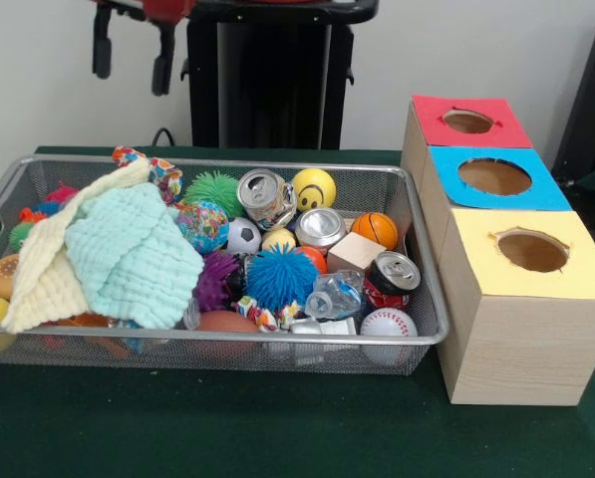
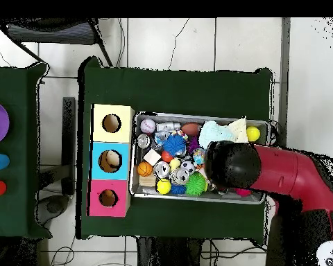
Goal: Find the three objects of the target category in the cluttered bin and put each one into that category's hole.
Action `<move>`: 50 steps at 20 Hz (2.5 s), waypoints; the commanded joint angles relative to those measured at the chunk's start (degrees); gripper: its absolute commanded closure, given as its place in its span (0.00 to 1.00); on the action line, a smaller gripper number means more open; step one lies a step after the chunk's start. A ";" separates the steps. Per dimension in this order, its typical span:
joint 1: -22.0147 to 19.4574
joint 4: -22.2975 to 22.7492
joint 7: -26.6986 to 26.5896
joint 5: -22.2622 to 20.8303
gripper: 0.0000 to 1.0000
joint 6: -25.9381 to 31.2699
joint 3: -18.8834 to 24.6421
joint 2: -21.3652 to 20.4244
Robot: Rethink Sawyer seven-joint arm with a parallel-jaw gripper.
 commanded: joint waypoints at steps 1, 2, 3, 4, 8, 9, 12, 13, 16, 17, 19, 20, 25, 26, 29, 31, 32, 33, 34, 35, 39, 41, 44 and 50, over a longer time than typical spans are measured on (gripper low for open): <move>2.26 10.08 2.93 4.87 0.00 -3.05 4.16 -3.16; 2.46 10.37 3.24 5.09 0.00 -4.23 4.23 -2.88; 2.45 11.45 3.32 5.70 0.00 -6.43 4.81 -2.86; 2.15 11.92 3.23 6.18 0.00 -8.62 5.51 -2.04; 0.96 12.84 2.42 7.77 0.00 -15.37 8.68 1.83; 1.06 12.51 2.38 7.81 0.00 -15.89 8.92 2.74; 0.89 11.24 1.83 7.30 0.00 -18.32 10.01 5.25; 0.74 10.70 1.43 7.06 0.00 -18.89 10.40 6.13; 0.06 9.94 0.67 6.41 0.00 -20.88 11.44 8.02; -0.63 10.34 0.07 6.47 0.00 -21.02 12.13 8.06; -0.81 9.83 -0.07 6.30 0.00 -21.27 12.73 8.74; -0.91 9.63 0.00 6.21 0.00 -21.49 13.04 9.05; -0.85 8.06 0.31 5.84 0.00 -21.78 14.20 10.70; -1.07 7.97 0.35 5.72 0.00 -22.07 14.46 10.96; -0.63 7.30 1.17 5.15 0.00 -23.07 14.35 11.75; -0.41 6.81 1.46 4.56 0.00 -23.85 14.05 12.52; -0.51 6.70 1.54 4.23 0.00 -24.46 13.88 13.01; -0.44 6.23 1.58 4.01 0.00 -24.76 13.73 13.43; -0.38 5.90 1.56 3.72 0.00 -25.17 13.52 13.96; -0.33 5.56 1.53 3.42 0.00 -25.57 13.32 14.48; -0.31 4.25 0.96 1.87 0.00 -27.42 12.34 16.76; -0.10 3.73 0.58 1.32 0.00 -27.35 11.63 17.03; 0.46 3.35 0.02 0.46 0.00 -25.82 10.10 16.69; 1.77 2.82 0.50 -1.63 0.00 -23.60 7.70 15.94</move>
